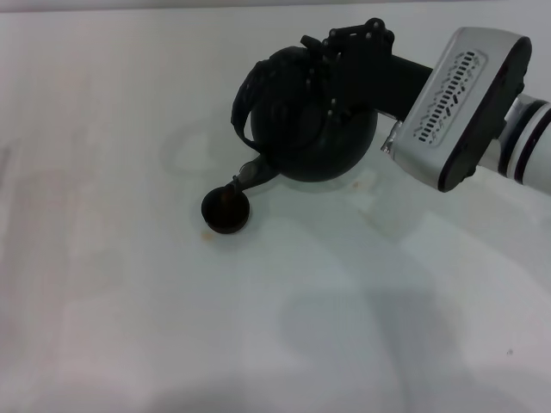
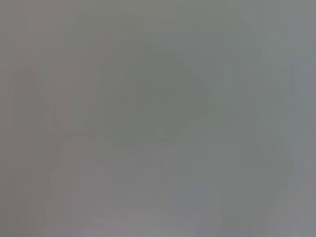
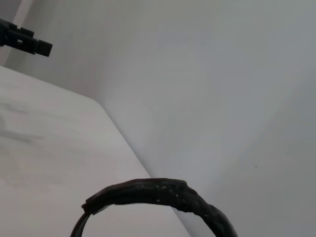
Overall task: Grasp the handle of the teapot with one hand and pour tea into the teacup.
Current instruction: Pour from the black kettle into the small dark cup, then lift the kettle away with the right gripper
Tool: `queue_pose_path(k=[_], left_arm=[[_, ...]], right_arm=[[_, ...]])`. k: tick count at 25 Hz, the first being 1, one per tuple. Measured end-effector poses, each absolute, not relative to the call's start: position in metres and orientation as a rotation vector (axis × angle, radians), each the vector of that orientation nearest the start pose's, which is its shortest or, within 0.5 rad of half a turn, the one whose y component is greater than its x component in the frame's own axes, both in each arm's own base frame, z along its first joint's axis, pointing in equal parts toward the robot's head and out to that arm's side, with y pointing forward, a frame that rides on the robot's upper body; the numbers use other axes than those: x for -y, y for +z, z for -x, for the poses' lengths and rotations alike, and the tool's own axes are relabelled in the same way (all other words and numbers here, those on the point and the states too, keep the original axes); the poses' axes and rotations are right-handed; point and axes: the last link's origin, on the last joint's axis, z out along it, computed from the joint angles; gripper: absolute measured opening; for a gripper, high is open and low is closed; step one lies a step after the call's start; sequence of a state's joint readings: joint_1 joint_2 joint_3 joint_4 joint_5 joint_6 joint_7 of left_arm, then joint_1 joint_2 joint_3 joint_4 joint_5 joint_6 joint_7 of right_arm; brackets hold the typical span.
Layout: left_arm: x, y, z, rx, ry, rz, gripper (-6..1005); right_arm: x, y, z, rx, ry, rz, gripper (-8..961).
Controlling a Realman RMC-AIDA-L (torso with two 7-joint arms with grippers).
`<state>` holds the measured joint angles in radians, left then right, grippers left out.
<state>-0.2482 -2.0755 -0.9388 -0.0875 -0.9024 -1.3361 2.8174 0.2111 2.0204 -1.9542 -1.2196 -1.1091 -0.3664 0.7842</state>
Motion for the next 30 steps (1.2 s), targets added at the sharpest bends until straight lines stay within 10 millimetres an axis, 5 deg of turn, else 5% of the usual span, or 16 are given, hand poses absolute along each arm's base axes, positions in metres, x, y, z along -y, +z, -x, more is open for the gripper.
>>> queue_pose_path(k=[16,30], left_arm=[[-0.257,0.025,0.390,0.691,-0.741,1.309,862],[-0.259,0.025,0.390,0.689,-0.742,1.311,862]], right_arm=[[-0.334,-0.064,-0.187,0.131,0.309,2.295,145],[-0.338,-0.058,-0.209,-0.221,0.452,2.245,145]])
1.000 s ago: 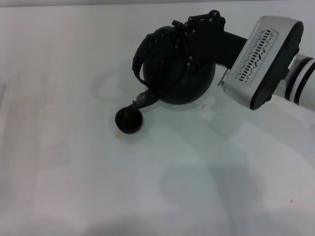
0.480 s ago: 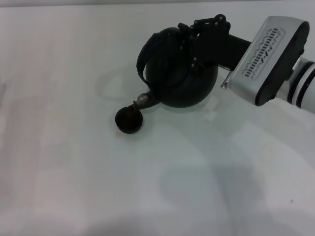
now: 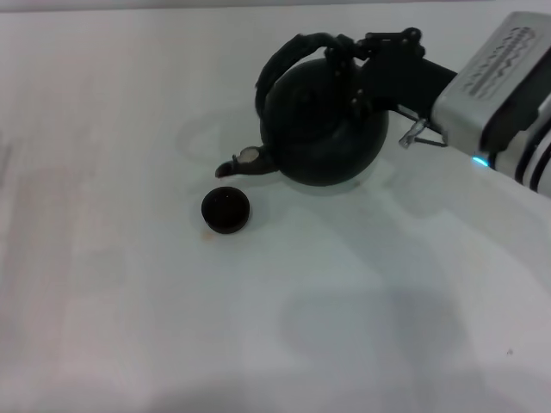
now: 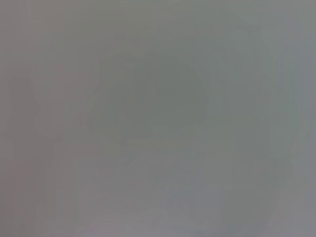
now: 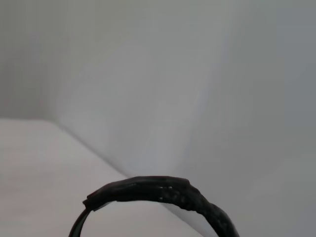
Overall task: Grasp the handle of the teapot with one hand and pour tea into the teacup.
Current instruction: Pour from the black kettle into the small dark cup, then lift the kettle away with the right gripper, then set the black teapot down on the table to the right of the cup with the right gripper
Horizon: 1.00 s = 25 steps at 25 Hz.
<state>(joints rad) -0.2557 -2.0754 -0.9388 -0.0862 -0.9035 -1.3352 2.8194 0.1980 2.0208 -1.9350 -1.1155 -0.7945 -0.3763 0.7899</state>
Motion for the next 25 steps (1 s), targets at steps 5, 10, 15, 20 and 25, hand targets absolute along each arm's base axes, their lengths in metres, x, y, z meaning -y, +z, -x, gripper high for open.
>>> queue_pose_path(k=[5,10,15,20,25], left_arm=[[-0.260,0.024,0.390,0.697,-0.736,1.315,861],[-0.261,0.023,0.391,0.704,-0.731,1.317,861],[-0.263,0.023,0.389,0.700,-0.732,1.321,861],[-0.265,0.025,0.390,0.695,-0.728,1.323,862],[-0.268,0.026,0.390,0.692,-0.721,1.330,862]], right_arm=[[-0.334,-0.049,-0.229,-0.399,0.564,2.192,146],[-0.323,-0.039,-0.251,-0.521,0.703,2.143,146],[-0.309,-0.034,-0.276,-0.615,0.811,2.103,147],[-0.302,-0.035,-0.294,-0.686,0.830,2.074,148],[-0.301,-0.039,-0.301,-0.710,0.804,2.077,149]])
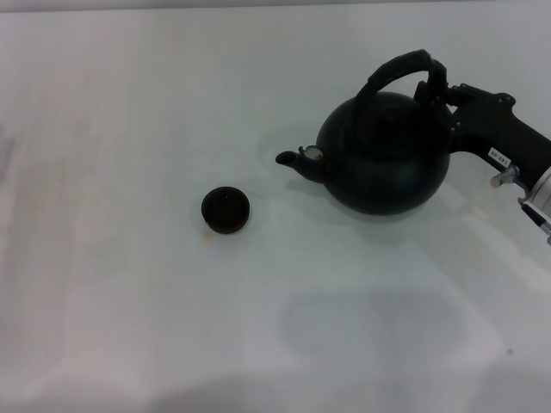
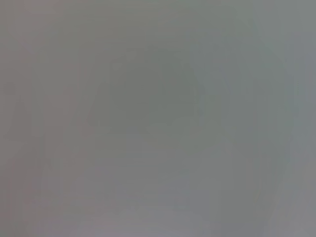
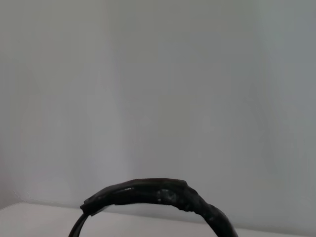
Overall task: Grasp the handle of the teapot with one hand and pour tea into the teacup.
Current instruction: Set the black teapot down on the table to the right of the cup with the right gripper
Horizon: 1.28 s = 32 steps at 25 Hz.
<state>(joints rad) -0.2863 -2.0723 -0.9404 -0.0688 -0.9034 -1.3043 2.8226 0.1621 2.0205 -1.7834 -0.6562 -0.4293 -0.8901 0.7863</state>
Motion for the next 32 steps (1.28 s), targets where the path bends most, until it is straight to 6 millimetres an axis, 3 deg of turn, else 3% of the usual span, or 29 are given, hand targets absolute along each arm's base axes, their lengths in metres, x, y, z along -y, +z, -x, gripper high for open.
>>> queue_pose_path(k=[13,24,32], left_arm=[[-0.270,0.026,0.390,0.694,-0.718,1.332,861],[-0.270,0.026,0.390,0.693,-0.718,1.332,862],[-0.270,0.027,0.390,0.692,-0.717,1.332,861]], right_arm=[[-0.302,-0.043,-0.311,-0.737,0.757,2.092,151],[-0.298,-0.040,-0.318,-0.757,0.746,2.074,427],[-0.280,-0.024,-0.329,-0.801,0.842,2.014,607]])
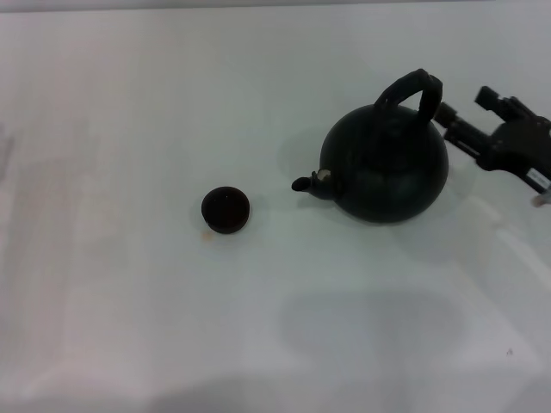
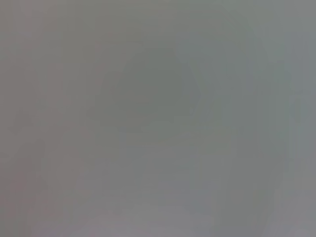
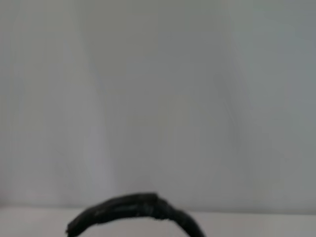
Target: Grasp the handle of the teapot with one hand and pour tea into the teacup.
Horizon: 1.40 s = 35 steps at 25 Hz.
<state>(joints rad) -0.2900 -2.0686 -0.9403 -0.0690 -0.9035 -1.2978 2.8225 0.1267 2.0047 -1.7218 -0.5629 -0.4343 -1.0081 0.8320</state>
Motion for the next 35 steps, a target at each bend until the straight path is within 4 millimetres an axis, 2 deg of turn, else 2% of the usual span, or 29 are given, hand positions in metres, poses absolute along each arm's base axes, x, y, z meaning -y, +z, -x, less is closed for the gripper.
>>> queue_pose_path(k=[8,12,21,24,28,31,35], left_arm=[[-0.273,0.028,0.389,0.685,-0.716,1.337,861],[-0.275,0.029,0.390,0.678,-0.705,1.343,861],[-0.276,0.029,0.389,0.676,-0.706,1.344,861],[-0.276,0.029,0.389,0.676,-0.708,1.344,861],[-0.277,0.027,0.387,0.675,-0.714,1.348,862],[-0.278,0.027,0.386,0.674,-0.716,1.349,862],[-0.279,0.026,0.386,0.679,-0.711,1.355,862]], right_arm=[[-0.262,0.009,-0.360,-0.949,1.032,1.807,825],[-0.272,0.019,-0.370,-1.057,1.093,1.660,815],[-0.315,0.022,-0.360,-1.112,1.126,1.553,815],[-0.330,0.021,-0.354,-0.997,1.020,1.598,814],[-0.343,0.022,-0.345,-0.725,0.839,1.672,812],[-0.348,0.022,-0.340,-0.530,0.706,1.712,810],[-0.351,0.022,-0.340,-0.383,0.568,1.732,809]])
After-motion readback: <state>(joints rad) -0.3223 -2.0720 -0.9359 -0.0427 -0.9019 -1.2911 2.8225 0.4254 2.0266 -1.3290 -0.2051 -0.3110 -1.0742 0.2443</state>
